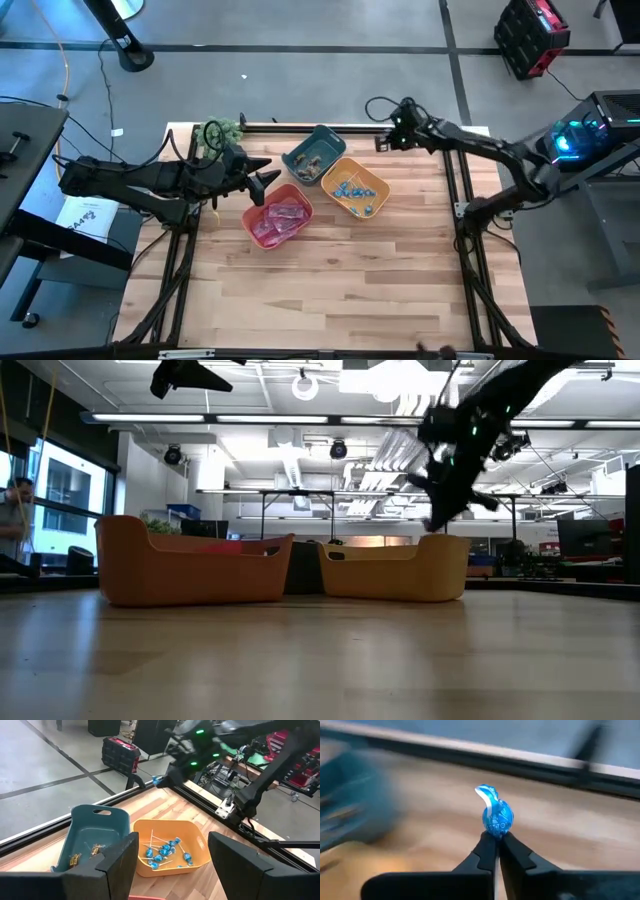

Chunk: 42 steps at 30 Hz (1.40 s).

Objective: Sort candy
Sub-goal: Put the blue candy into the yellow bin, then adjust the bins to the center of the table

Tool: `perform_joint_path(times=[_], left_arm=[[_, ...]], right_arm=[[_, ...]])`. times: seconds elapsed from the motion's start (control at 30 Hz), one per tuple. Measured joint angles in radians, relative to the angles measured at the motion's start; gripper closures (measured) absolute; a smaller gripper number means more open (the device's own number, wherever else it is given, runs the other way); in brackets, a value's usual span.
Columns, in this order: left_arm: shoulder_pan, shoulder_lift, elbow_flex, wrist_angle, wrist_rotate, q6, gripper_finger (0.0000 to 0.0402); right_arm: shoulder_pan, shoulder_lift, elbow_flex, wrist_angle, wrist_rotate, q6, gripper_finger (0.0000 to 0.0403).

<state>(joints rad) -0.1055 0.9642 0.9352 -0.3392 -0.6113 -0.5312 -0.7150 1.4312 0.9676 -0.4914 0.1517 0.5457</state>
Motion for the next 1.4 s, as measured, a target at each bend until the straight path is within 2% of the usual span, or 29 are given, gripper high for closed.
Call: perform_joint_path(times=[0.13,0.27,0.43,0.53,0.77,0.9,0.97,1.03,1.2,1.23,1.4], left_arm=[[0.000,0.000,0.000,0.000,0.000,0.001,0.0167],[0.000,0.000,0.000,-0.007,0.003,-0.013,0.0167],[0.000,0.000,0.000,-0.039,0.065,-0.055,0.0167],[-0.002,0.000,0.000,-0.067,0.095,-0.094,0.0167],[-0.034,0.004,0.000,-0.098,0.106,-0.123,0.0167],[-0.081,0.035,0.000,-0.182,0.155,-0.158,0.0171],[-0.118,0.072,0.000,-0.255,0.178,-0.218,0.0187],[-0.165,0.123,0.000,-0.342,0.181,-0.314,0.0221],[-0.331,0.272,0.000,-0.500,0.258,-0.578,0.0371],[-0.374,0.300,0.000,-0.514,0.269,-0.642,0.0385],[-0.548,0.427,-0.026,-0.516,0.382,-0.931,0.0398]], right_arm=[[0.168,-0.082,0.000,0.007,-0.070,0.012,0.0400],[0.343,-0.090,0.000,0.011,-0.118,0.078,0.0394],[0.498,-0.090,0.000,0.037,-0.039,0.088,0.0370],[0.527,-0.090,0.000,0.036,-0.023,0.068,0.0334],[0.519,-0.090,0.000,0.038,0.024,0.044,0.0219],[0.518,-0.090,0.000,0.048,0.003,0.044,0.0188],[0.519,-0.090,0.000,0.048,-0.016,0.032,0.0186],[0.520,-0.090,0.000,0.047,-0.025,0.032,0.0187],[0.520,-0.090,0.000,0.046,-0.053,0.030,0.0187],[0.520,-0.090,0.000,0.044,-0.055,0.030,0.0187],[0.520,-0.090,0.000,0.040,-0.055,0.022,0.0187]])
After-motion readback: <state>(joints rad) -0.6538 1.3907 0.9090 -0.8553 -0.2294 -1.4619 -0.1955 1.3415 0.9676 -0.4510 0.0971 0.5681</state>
